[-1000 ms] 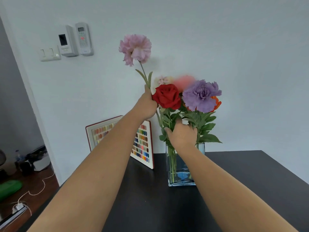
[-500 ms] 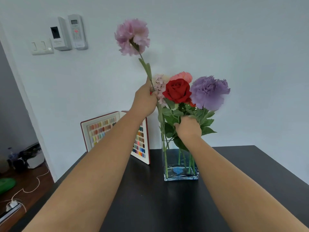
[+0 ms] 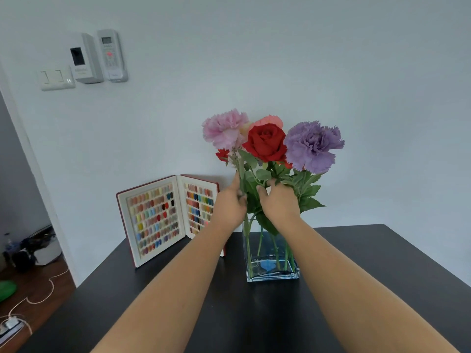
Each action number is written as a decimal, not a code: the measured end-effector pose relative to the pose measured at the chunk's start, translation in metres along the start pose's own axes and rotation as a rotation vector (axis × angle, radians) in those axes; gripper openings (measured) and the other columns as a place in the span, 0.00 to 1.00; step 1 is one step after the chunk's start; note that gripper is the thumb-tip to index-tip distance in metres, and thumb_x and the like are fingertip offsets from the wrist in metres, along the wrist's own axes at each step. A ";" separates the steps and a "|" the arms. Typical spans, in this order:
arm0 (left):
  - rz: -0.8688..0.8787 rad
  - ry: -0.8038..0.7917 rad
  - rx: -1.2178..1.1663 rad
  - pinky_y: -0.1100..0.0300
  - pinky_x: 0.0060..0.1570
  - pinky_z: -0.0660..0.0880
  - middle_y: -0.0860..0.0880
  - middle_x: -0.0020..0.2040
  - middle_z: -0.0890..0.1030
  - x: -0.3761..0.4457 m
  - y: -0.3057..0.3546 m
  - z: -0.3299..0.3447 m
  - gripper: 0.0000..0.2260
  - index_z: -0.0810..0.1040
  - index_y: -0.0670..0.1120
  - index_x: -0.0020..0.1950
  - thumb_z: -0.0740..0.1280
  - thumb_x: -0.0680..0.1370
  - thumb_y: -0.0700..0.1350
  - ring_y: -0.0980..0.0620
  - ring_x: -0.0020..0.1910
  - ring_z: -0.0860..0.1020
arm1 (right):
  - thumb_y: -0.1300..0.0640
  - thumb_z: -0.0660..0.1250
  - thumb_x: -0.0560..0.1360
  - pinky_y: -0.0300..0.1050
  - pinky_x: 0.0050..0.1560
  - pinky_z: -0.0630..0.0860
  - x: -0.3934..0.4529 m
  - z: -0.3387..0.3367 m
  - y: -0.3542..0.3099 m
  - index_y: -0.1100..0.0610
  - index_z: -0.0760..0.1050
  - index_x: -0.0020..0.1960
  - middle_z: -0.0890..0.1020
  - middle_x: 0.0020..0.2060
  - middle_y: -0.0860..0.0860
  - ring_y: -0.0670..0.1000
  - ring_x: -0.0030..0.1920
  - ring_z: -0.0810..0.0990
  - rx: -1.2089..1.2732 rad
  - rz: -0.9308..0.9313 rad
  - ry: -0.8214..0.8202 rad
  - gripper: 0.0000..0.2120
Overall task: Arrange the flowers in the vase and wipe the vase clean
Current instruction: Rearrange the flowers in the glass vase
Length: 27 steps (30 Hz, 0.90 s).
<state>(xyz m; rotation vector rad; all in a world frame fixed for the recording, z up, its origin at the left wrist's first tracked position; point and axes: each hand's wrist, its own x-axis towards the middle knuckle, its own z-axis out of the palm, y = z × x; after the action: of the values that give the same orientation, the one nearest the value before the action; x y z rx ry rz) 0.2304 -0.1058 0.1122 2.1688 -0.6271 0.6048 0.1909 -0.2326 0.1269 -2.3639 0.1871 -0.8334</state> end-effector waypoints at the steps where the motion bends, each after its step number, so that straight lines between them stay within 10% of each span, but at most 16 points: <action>1: 0.007 0.011 0.006 0.70 0.37 0.70 0.42 0.40 0.82 -0.002 -0.002 0.003 0.33 0.54 0.52 0.82 0.61 0.80 0.34 0.52 0.36 0.78 | 0.50 0.60 0.80 0.50 0.47 0.77 -0.001 0.000 0.000 0.63 0.75 0.59 0.82 0.48 0.62 0.62 0.50 0.81 -0.004 -0.023 0.027 0.18; 8: 0.041 0.045 -0.038 0.54 0.42 0.77 0.40 0.39 0.81 -0.008 -0.010 0.011 0.32 0.55 0.49 0.82 0.61 0.80 0.34 0.44 0.39 0.80 | 0.51 0.59 0.81 0.54 0.49 0.78 0.004 0.001 -0.011 0.61 0.70 0.63 0.82 0.49 0.62 0.64 0.51 0.80 0.015 -0.062 0.018 0.16; 20: -0.019 0.011 -0.021 0.70 0.50 0.65 0.44 0.67 0.69 -0.037 -0.004 0.027 0.36 0.47 0.44 0.83 0.64 0.80 0.39 0.50 0.59 0.75 | 0.60 0.56 0.79 0.51 0.55 0.74 -0.010 -0.002 -0.004 0.64 0.77 0.58 0.82 0.53 0.63 0.63 0.54 0.78 0.038 -0.152 -0.190 0.14; 27: 0.022 0.181 0.009 0.59 0.42 0.73 0.45 0.45 0.81 -0.026 -0.004 0.026 0.27 0.65 0.45 0.79 0.65 0.80 0.38 0.52 0.42 0.75 | 0.64 0.55 0.78 0.45 0.58 0.74 -0.025 -0.039 -0.008 0.59 0.78 0.63 0.81 0.59 0.59 0.57 0.55 0.79 0.083 -0.209 -0.194 0.18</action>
<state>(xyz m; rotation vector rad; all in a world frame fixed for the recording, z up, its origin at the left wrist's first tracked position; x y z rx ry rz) 0.2180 -0.1182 0.0793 2.0887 -0.5515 0.8065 0.1467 -0.2383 0.1427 -2.3952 -0.1732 -0.6862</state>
